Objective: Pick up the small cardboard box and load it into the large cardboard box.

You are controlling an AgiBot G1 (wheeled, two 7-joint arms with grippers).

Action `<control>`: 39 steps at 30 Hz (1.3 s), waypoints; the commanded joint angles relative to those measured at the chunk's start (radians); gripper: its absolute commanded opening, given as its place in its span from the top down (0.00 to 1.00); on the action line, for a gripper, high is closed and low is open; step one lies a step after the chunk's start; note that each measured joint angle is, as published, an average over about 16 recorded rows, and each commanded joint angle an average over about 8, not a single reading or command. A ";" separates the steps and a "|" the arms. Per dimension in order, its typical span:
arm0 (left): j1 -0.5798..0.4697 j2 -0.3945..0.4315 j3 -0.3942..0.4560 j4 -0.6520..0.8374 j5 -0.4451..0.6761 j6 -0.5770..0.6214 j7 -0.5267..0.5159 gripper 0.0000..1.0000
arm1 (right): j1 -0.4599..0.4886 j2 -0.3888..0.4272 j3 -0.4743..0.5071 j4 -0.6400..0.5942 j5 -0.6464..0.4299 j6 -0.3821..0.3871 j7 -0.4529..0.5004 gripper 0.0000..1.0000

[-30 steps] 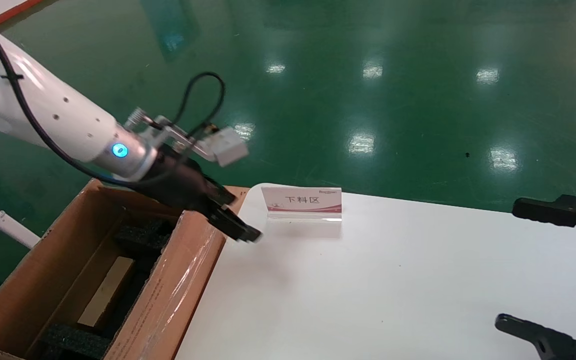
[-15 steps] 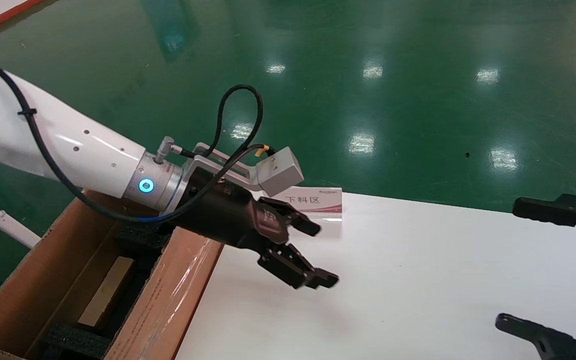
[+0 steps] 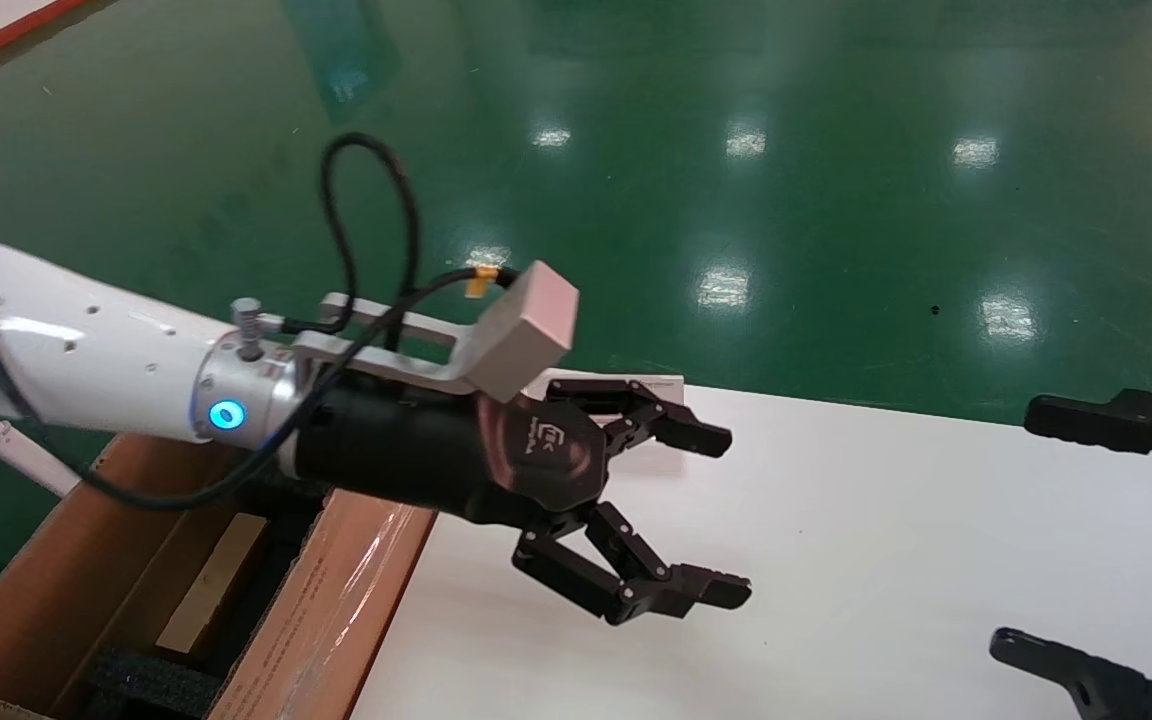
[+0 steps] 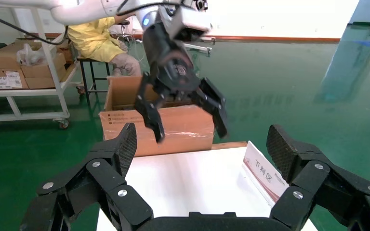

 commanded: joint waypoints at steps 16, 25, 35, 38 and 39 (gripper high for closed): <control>0.313 -0.023 -0.460 -0.052 -0.103 0.108 0.223 0.00 | -0.001 -0.002 0.005 0.002 -0.004 -0.002 0.003 0.00; 0.314 -0.023 -0.461 -0.053 -0.103 0.108 0.223 0.00 | -0.002 -0.003 0.007 0.002 -0.005 -0.003 0.004 0.00; 0.314 -0.023 -0.461 -0.053 -0.103 0.108 0.224 0.00 | -0.002 -0.003 0.007 0.002 -0.005 -0.002 0.004 0.00; 0.314 -0.023 -0.461 -0.053 -0.103 0.109 0.224 0.00 | -0.002 -0.003 0.007 0.002 -0.005 -0.003 0.004 0.00; 0.315 -0.023 -0.461 -0.053 -0.104 0.109 0.224 0.00 | -0.002 -0.003 0.007 0.002 -0.005 -0.003 0.004 0.00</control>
